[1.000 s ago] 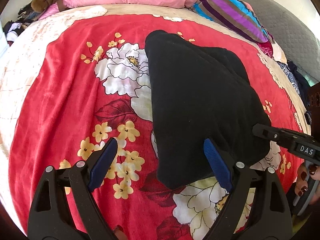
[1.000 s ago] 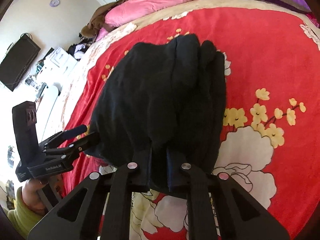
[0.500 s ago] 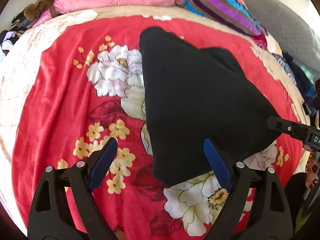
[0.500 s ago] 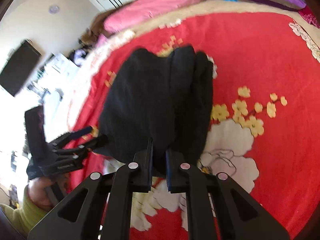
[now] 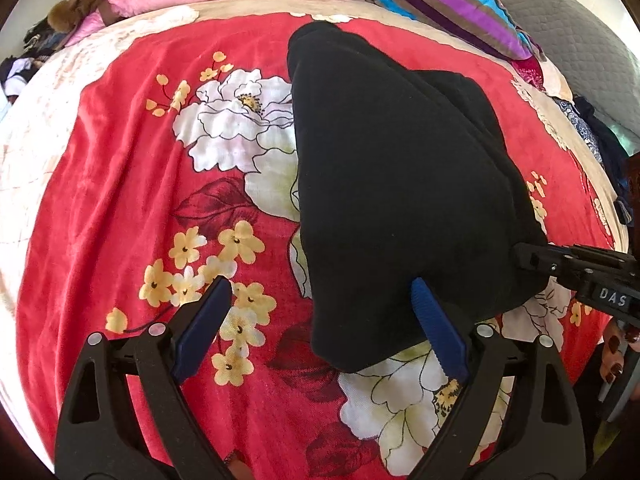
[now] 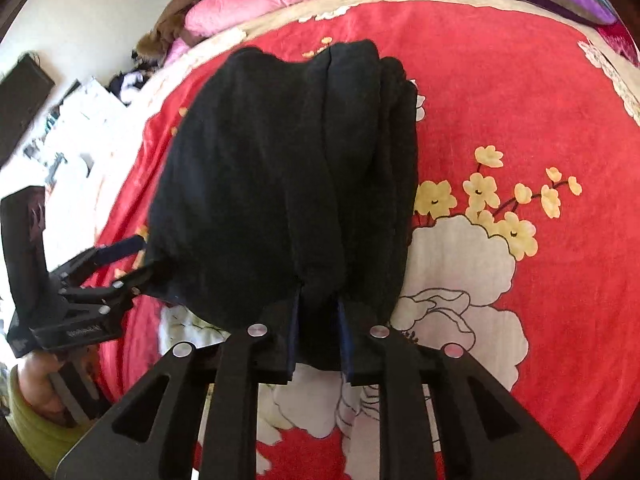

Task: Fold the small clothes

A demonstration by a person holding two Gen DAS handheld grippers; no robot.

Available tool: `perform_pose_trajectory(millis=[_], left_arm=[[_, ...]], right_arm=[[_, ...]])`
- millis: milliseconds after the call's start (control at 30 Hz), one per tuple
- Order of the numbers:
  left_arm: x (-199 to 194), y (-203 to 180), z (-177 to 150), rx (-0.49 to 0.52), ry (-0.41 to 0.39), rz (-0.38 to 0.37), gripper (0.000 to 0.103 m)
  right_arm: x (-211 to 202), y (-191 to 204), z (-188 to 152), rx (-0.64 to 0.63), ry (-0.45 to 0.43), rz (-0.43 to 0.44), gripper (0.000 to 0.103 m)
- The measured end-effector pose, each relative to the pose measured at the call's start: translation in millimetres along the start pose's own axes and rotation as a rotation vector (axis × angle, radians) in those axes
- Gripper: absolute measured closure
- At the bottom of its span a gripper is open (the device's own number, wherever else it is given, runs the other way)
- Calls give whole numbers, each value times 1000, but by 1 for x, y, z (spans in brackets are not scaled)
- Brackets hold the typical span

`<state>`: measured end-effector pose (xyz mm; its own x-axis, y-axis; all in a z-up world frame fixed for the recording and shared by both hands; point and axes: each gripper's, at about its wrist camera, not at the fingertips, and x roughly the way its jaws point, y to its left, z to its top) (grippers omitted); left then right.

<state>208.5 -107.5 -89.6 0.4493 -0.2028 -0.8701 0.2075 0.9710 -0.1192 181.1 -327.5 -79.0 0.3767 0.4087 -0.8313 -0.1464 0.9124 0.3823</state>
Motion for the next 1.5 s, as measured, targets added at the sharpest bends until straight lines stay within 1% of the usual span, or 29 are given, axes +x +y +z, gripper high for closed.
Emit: perform_pose_trajectory(millis=[67, 100, 133, 233, 267, 300, 333, 433, 533, 567, 600, 633, 700, 833, 1000, 1100, 1167, 1300, 1400, 1500], left_arm=[[-3, 0, 1, -1, -8, 3, 19], [-6, 0, 1, -2, -13, 5, 19], [-8, 0, 1, -3, -17, 7, 19], [-12, 2, 0, -9, -23, 14, 19], [-14, 2, -1, -12, -26, 15, 19], [-17, 3, -1, -15, -29, 16, 19], [-20, 3, -2, -16, -33, 17, 19], [-30, 4, -4, -20, -50, 23, 19], [-42, 6, -4, -30, -73, 30, 16], [-48, 7, -5, -34, -86, 30, 15], [-52, 8, -5, -37, -94, 31, 13], [-57, 8, -5, -40, -106, 33, 12], [-67, 8, -5, -42, -128, 37, 10], [-88, 7, -6, -38, -172, 56, 9], [-114, 0, -13, -28, -225, 74, 9], [-126, -6, -21, -34, -253, 73, 9], [-132, -9, -28, -46, -261, 63, 9], [-139, -17, -47, -36, -262, 59, 9], [-144, -16, -63, -45, -260, 53, 9], [-144, -16, -76, -48, -237, 53, 9]], right_arm=[[-5, 1, 1, 14, -19, 11, 76], [-8, 3, 1, 9, -29, 7, 75], [-9, 4, 1, 5, -34, 2, 75], [-16, 9, 0, -23, -61, -34, 68], [-19, 11, -1, -34, -74, -55, 61], [-22, 15, -1, -52, -92, -86, 50], [-25, 16, -2, -63, -107, -103, 46], [-29, 22, -2, -85, -141, -127, 44], [-39, 27, -5, -95, -204, -162, 38], [-47, 30, -7, -101, -246, -168, 26], [-56, 33, -9, -107, -290, -176, 18], [-61, 38, -10, -113, -321, -180, 17], [-74, 46, -14, -129, -380, -187, 8], [-96, 59, -23, -132, -443, -183, 6], [-115, 72, -39, -129, -466, -194, 6], [-127, 75, -52, -129, -457, -208, 5], [-131, 74, -59, -116, -436, -221, 4], [-139, 67, -79, -70, -399, -214, 4], [-142, 66, -93, -77, -388, -229, 4], [-141, 66, -102, -70, -373, -234, 4]])
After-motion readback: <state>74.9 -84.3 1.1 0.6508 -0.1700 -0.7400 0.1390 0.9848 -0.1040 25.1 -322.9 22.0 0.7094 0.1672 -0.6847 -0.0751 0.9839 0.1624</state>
